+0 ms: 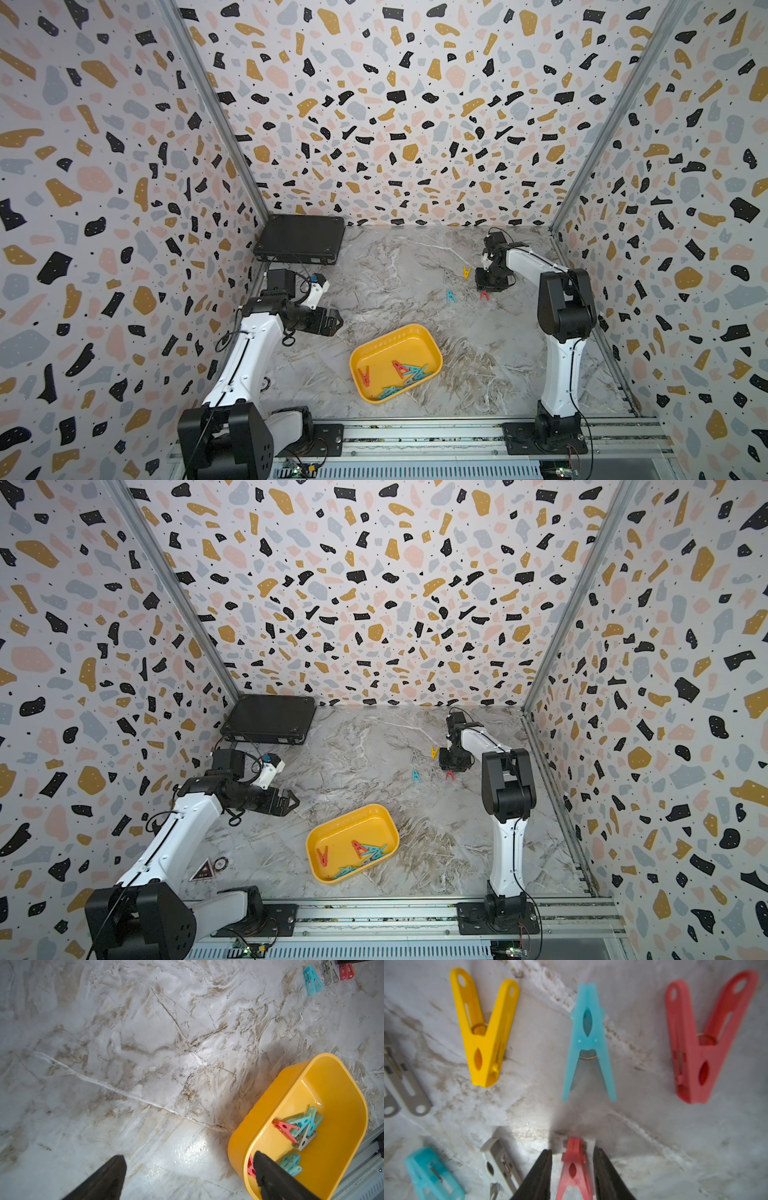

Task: Take the clothespins out of the storage box
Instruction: Place the clothespin at the center of the board.

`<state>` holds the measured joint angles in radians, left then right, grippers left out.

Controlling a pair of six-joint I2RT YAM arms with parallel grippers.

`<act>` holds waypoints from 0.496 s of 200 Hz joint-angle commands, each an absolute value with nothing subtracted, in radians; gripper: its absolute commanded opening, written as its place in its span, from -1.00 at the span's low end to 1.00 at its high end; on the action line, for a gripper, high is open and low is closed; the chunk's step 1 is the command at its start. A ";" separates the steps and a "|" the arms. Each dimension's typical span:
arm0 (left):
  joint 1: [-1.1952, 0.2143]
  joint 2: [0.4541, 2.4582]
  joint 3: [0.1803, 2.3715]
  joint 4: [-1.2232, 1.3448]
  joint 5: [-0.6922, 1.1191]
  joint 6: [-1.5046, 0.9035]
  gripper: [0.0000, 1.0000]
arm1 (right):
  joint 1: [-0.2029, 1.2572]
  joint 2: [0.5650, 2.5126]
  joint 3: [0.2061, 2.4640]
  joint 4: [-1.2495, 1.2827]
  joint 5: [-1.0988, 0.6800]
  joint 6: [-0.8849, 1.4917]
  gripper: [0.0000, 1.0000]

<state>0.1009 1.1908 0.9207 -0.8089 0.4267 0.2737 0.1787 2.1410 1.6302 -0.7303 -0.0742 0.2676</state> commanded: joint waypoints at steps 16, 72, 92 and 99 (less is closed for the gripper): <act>0.104 1.187 0.911 -0.815 0.438 0.288 0.99 | 0.176 2.003 1.641 -0.790 -0.081 0.264 -0.16; 0.104 1.184 0.911 -0.816 0.439 0.289 1.00 | 0.185 1.800 1.556 -0.824 -0.133 0.259 -0.10; 0.104 1.183 0.911 -0.817 0.439 0.288 1.00 | 0.211 1.713 1.511 -0.843 -0.151 0.257 -0.10; 0.105 1.183 0.911 -0.816 0.438 0.289 0.99 | 0.222 1.681 1.497 -0.849 -0.158 0.257 -0.11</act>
<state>0.1009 1.1908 0.9207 -0.8089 0.4282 0.2741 0.1886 1.7851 1.5433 -0.7822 -0.1204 0.2646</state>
